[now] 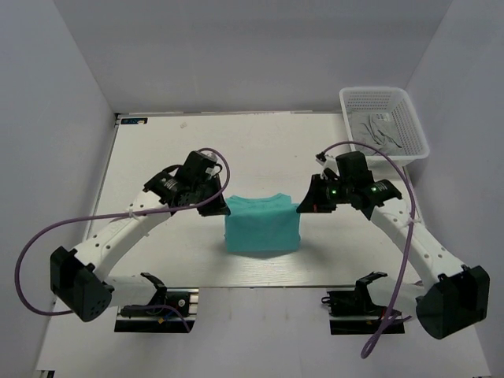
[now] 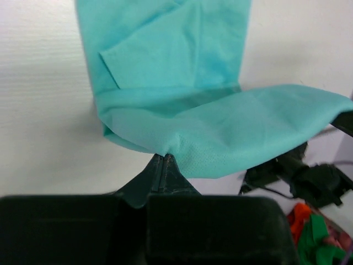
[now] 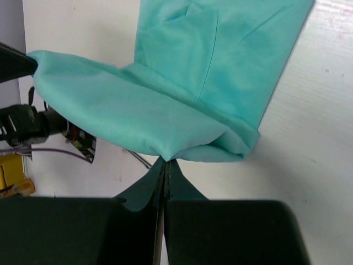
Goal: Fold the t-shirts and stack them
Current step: Fold the long partially folded tshirt into a neat square
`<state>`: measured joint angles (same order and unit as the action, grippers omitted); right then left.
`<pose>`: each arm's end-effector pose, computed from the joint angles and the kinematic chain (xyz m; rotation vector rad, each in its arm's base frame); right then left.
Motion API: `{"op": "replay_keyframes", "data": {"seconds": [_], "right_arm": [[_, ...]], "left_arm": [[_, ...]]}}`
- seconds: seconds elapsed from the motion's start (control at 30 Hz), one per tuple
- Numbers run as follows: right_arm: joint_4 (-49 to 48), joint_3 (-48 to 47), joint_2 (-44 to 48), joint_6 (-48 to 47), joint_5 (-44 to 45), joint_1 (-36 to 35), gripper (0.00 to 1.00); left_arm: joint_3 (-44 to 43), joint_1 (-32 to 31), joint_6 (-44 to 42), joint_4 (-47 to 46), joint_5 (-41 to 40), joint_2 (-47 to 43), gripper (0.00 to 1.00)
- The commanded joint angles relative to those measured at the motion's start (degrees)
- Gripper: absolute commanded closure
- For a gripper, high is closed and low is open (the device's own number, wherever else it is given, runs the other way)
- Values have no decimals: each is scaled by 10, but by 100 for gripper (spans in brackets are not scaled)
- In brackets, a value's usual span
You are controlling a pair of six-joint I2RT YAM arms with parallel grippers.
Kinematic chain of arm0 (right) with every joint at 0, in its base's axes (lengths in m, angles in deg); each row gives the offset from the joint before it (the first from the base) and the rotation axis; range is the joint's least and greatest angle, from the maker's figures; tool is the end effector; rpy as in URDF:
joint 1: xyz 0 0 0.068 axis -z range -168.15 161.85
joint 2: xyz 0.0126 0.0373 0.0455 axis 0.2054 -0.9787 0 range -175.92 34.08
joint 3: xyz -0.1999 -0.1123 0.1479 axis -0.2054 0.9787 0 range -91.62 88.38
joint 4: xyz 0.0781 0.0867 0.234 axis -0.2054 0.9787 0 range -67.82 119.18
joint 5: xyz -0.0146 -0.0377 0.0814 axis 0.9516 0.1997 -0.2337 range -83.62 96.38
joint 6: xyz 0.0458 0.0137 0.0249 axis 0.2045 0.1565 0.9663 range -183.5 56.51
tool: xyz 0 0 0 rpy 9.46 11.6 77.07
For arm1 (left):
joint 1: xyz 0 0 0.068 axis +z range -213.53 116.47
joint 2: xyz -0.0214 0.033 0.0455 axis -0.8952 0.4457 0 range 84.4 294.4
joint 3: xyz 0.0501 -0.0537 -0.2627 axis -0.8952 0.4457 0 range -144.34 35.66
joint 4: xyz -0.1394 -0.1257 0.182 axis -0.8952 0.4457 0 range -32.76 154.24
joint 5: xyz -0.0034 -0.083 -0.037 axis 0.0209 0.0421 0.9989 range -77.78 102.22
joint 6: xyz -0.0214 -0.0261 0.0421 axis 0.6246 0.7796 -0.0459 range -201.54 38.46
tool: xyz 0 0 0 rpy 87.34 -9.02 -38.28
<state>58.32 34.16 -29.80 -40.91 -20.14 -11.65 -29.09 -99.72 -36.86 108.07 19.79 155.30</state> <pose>0.2037 0.1059 0.2927 -0.2541 2.4487 0.9209 0.1935 -0.1475 0.3047 -0.1477 2.7075 -0.6579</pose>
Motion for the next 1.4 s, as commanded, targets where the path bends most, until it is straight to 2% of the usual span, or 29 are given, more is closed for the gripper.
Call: {"op": "replay_keyframes", "data": {"seconds": [0.0, 0.27, 0.47, 0.67, 0.87, 1.0, 1.13, 1.17, 1.2, 1.23, 1.27, 1.33, 1.37], "right_arm": [[-72, -34, -20, 18, 14, 7, 100], [-100, -67, -123, 28, 41, 23, 100], [-161, -60, -183, 42, 46, 40, 100], [-181, -85, -241, 29, 44, 47, 100], [-176, -120, -302, 21, 33, 55, 100], [-210, -112, -338, 32, 18, 60, 100], [-216, -136, -379, 30, 5, 65, 100], [-211, -151, -385, 26, 5, 65, 99], [-209, -157, -391, 25, 8, 64, 90], [-206, -161, -399, 22, 9, 66, 74], [-205, -170, -402, 14, 9, 65, 50], [-185, -191, -404, -3, 4, 65, 18], [-180, -201, -400, -7, -1, 63, 10]], "left_arm": [[-32, 8, 17, -5, -87, 27, 100], [-58, 13, 24, -21, -158, 106, 100], [-53, 24, 30, -99, -194, 137, 100], [-79, 30, 4, -136, -206, 187, 100], [-100, 49, 4, -142, -206, 250, 100], [-100, 55, 4, -186, -200, 273, 100], [-121, 60, 4, -186, -200, 303, 99], [-139, 66, 4, -169, -200, 310, 89], [-147, 67, 4, -163, -200, 317, 49], [-163, 67, 4, -157, -205, 328, 21], [-170, 72, 4, -139, -210, 328, 4], [-188, 72, 4, -121, -229, 328, 0], [-188, 72, 4, -114, -236, 328, 0]]}}
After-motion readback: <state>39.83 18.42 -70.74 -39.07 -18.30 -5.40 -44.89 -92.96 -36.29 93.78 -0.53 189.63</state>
